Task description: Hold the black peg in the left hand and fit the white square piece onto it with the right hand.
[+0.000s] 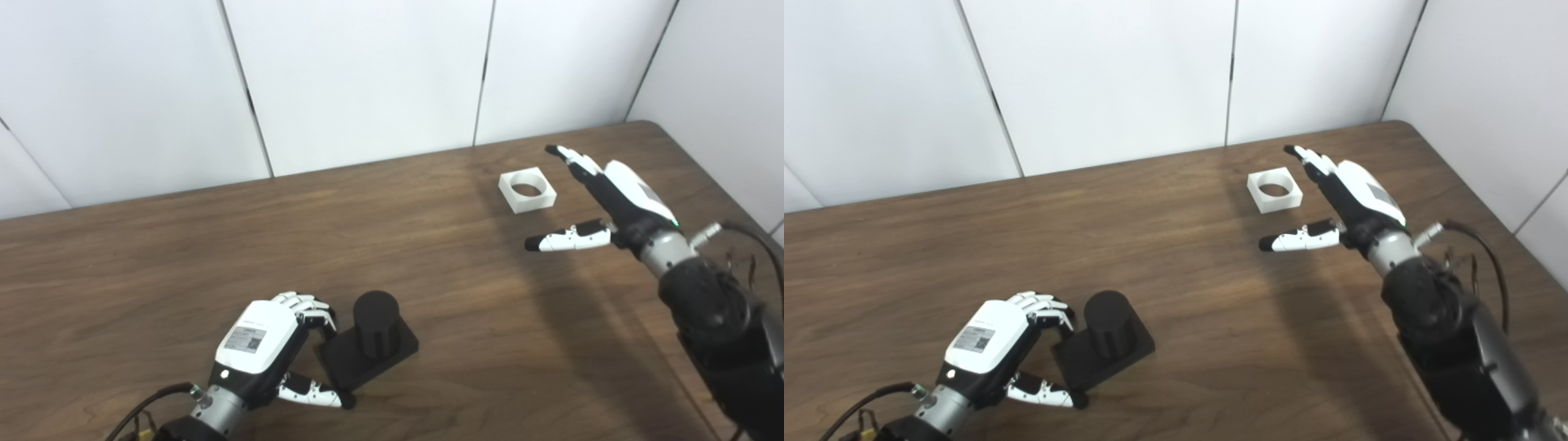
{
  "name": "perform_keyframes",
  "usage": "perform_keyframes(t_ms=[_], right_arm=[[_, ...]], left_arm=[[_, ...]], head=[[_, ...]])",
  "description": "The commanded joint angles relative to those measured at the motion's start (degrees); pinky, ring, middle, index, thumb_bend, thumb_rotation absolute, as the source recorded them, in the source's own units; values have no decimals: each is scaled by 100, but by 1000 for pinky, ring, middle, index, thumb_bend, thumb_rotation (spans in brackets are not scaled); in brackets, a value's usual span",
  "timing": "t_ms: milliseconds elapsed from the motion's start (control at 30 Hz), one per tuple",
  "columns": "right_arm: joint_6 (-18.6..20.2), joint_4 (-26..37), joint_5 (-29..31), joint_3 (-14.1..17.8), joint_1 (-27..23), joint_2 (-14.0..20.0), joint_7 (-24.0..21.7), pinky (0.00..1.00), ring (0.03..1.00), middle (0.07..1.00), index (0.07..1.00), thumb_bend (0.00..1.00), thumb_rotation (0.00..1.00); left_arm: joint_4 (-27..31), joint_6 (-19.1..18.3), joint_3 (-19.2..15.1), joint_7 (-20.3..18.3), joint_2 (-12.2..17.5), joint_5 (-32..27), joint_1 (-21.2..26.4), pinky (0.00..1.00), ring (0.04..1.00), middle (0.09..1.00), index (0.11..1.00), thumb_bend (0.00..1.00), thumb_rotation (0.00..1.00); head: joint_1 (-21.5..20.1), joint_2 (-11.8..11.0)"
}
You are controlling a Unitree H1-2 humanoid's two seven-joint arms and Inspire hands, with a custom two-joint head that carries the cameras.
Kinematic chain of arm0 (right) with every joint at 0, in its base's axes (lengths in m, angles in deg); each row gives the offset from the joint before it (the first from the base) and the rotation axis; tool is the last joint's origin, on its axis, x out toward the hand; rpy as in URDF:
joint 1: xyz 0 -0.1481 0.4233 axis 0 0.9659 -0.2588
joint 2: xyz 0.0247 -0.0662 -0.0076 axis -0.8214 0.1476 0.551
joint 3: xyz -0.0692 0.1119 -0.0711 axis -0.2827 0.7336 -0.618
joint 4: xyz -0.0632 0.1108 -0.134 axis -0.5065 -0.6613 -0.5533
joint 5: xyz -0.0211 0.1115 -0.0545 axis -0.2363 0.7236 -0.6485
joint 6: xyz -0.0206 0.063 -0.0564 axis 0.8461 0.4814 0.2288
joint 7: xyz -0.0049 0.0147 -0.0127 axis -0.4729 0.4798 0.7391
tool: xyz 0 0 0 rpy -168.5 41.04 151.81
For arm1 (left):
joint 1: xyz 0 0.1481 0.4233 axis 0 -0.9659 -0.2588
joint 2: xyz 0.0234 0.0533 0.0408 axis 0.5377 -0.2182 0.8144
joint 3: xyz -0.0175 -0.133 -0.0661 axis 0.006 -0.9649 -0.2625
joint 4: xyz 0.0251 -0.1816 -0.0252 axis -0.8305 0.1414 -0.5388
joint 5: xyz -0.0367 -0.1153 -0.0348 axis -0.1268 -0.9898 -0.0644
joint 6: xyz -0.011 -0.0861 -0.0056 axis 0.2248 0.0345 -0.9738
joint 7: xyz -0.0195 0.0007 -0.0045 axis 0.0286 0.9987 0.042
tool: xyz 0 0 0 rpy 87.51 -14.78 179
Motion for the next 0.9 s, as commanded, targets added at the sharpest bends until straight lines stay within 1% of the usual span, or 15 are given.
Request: perform_keyframes(t_ms=[0, 100, 200, 333, 433, 600, 800, 867], right_arm=[[-94, -2, -207, -14, -360, 270, -55, 992, 1000, 983, 936, 922, 270], [-25, -179, -370, -142, -630, 458, -309, 999, 1000, 994, 944, 923, 254], [-1, -416, -505, -233, -917, 582, -523, 1000, 1000, 1000, 949, 928, 239], [-37, -872, -726, -472, -1358, 813, -795, 1000, 1000, 1000, 956, 923, 233], [-38, -1179, -867, -670, -1658, 920, -984, 1000, 1000, 1000, 958, 922, 234], [-38, -1628, -1092, -976, -2095, 969, -1221, 1000, 1000, 1000, 954, 903, 189], [-328, -2443, -1490, -1492, -2658, 984, -1284, 1000, 1000, 1000, 957, 895, 170], [-438, -2660, -1567, -1612, -2800, 964, -1282, 1000, 1000, 997, 955, 893, 167]], left_arm=[[-224, -87, 232, -297, 62, 506, -227, 833, 799, 739, 487, 521, 54], [-181, -113, 239, -342, 61, 517, -237, 831, 799, 740, 487, 521, 53], [-182, -93, 241, -300, 58, 517, -244, 825, 795, 736, 487, 521, 53], [-130, -144, 256, -362, 48, 558, -256, 826, 794, 734, 487, 521, 53], [-98, -191, 277, -391, 39, 582, -262, 829, 797, 736, 487, 521, 54], [-64, -231, 310, -375, 23, 644, -276, 820, 792, 732, 487, 521, 54], [17, -307, 344, -441, 1, 702, -296, 819, 792, 732, 487, 521, 55], [54, -335, 350, -483, -9, 706, -310, 824, 795, 735, 488, 521, 55]], head=[[-2, 4], [-69, -13], [-73, -16], [-89, -30], [-96, -42], [-72, -52], [-35, -66], [-25, -72]])
